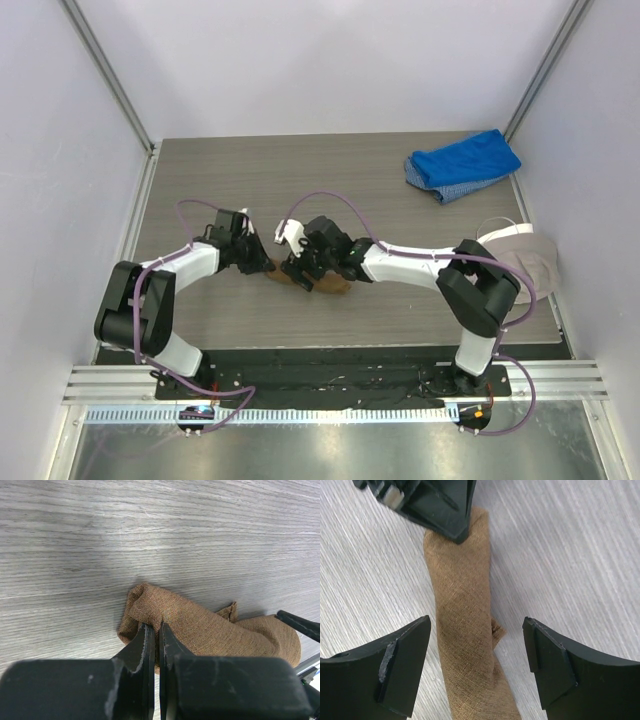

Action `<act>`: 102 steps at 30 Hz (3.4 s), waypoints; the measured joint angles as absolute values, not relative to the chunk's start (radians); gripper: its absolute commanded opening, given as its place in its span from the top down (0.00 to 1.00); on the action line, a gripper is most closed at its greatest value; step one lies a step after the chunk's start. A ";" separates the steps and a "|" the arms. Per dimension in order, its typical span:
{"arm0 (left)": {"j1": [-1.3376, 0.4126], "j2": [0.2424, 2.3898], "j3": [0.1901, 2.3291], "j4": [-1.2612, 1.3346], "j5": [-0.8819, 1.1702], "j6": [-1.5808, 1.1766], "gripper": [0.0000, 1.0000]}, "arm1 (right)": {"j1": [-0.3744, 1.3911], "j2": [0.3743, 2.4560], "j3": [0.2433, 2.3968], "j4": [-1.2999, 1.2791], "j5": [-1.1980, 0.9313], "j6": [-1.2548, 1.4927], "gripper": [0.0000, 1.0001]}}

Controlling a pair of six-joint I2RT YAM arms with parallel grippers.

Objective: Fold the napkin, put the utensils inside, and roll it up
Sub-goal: Roll the napkin with the utensil

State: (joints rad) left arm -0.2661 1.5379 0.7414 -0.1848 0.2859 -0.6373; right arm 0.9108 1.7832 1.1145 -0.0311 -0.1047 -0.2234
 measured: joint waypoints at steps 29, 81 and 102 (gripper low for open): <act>-0.266 1.437 0.733 -0.223 0.182 -0.618 0.31 | 0.820 1.968 1.261 -0.250 -0.397 -0.183 0.73; -0.266 1.431 0.577 0.041 0.213 -0.654 1.00 | 0.683 1.846 1.315 -0.327 -0.487 -0.039 0.05; -0.266 1.535 0.707 -0.107 0.239 -0.641 1.00 | 0.861 1.806 1.106 -0.023 -0.142 -0.328 0.05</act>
State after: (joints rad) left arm -0.2661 1.5349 0.7067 -0.1066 0.2394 -0.6411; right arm 0.8608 1.8061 1.1061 -0.0227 -0.1417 -0.3283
